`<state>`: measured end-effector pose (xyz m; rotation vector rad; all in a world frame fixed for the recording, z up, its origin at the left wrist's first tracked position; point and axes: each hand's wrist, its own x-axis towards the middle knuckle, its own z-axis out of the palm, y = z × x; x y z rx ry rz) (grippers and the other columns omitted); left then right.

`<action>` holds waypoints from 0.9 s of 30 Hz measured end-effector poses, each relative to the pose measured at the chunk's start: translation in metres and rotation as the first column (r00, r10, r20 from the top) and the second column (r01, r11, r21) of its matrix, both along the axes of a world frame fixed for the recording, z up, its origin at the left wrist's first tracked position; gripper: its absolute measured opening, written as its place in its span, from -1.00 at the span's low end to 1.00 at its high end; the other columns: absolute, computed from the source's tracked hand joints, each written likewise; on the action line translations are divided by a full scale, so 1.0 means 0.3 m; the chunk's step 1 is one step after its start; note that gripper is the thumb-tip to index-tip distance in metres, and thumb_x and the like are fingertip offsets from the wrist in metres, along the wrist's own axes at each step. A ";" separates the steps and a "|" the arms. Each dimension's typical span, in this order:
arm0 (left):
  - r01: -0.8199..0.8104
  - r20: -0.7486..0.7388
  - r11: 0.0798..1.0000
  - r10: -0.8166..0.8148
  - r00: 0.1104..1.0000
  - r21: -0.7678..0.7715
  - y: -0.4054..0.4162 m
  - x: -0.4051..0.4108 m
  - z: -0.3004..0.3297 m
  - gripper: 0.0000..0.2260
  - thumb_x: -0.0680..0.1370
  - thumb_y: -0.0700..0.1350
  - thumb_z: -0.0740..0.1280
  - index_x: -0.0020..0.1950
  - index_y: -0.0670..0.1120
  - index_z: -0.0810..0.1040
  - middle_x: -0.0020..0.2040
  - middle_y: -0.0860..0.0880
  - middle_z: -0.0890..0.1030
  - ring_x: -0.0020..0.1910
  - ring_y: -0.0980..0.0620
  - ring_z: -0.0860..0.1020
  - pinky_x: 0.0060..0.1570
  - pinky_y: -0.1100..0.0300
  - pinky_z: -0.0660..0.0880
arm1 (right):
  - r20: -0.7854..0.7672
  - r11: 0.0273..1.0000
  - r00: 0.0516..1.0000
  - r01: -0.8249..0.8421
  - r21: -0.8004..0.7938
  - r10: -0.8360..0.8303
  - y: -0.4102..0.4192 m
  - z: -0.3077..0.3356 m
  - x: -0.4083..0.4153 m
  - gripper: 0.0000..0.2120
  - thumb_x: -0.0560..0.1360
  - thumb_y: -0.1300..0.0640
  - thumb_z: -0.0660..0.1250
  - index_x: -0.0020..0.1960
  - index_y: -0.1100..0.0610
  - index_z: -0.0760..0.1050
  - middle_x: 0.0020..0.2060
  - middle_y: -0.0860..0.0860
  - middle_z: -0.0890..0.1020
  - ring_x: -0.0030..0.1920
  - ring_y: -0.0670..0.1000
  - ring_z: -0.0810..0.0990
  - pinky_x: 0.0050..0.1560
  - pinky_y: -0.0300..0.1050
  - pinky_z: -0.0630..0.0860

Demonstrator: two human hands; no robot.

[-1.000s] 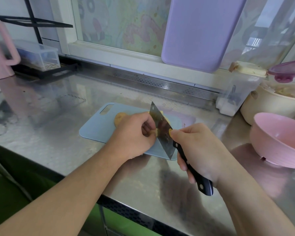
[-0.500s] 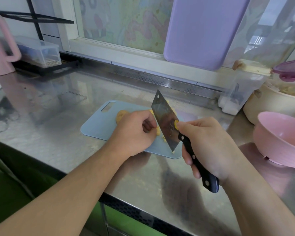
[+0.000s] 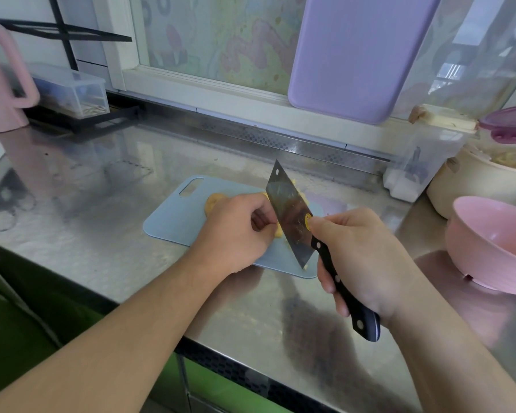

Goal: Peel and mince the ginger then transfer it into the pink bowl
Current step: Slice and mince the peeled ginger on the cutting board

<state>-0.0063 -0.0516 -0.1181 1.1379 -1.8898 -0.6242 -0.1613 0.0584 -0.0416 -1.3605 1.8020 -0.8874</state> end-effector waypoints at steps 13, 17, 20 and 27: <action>-0.026 0.009 1.000 0.026 1.000 -0.005 -0.007 0.001 -0.003 -0.82 0.47 -0.19 0.53 -0.24 0.05 0.63 -0.28 0.16 0.67 -0.26 0.21 0.62 -0.01 0.08 0.60 | -0.050 0.993 0.998 -0.042 0.108 0.048 -0.006 -0.013 0.000 -0.68 0.73 0.09 0.10 0.02 0.29 0.50 -0.56 0.20 0.50 -0.71 0.09 0.40 -0.53 -0.19 0.36; 0.007 -0.023 1.000 -0.007 1.000 0.015 -0.004 0.001 -0.007 -0.85 0.45 -0.20 0.52 -0.22 0.02 0.64 -0.28 0.12 0.67 -0.29 0.19 0.62 0.02 0.02 0.62 | -0.045 0.994 0.998 -0.038 0.105 0.043 -0.005 -0.014 -0.011 -0.62 0.73 0.06 0.11 0.04 0.37 0.49 -0.57 0.18 0.50 -0.71 0.08 0.40 -0.55 -0.22 0.33; 0.022 -0.028 0.999 -0.021 0.999 0.032 -0.001 -0.001 -0.006 -0.84 0.42 -0.25 0.52 -0.20 0.00 0.64 -0.26 0.07 0.67 -0.27 0.14 0.63 -0.06 0.07 0.64 | -0.045 0.995 0.998 -0.031 0.090 0.036 -0.008 -0.017 -0.015 -0.59 0.72 0.04 0.14 0.01 0.41 0.47 -0.56 0.18 0.51 -0.70 0.08 0.40 -0.55 -0.23 0.32; 0.017 -0.033 0.998 -0.015 0.999 0.065 -0.005 0.002 -0.006 -0.83 0.44 -0.26 0.54 -0.17 0.01 0.66 -0.22 0.07 0.68 -0.25 0.15 0.64 -0.12 0.26 0.62 | -0.005 1.000 1.000 0.006 -0.008 -0.006 -0.001 0.004 -0.028 -0.57 0.72 0.04 0.18 -0.15 0.37 0.40 -0.57 0.20 0.49 -0.70 0.09 0.38 -0.52 -0.21 0.30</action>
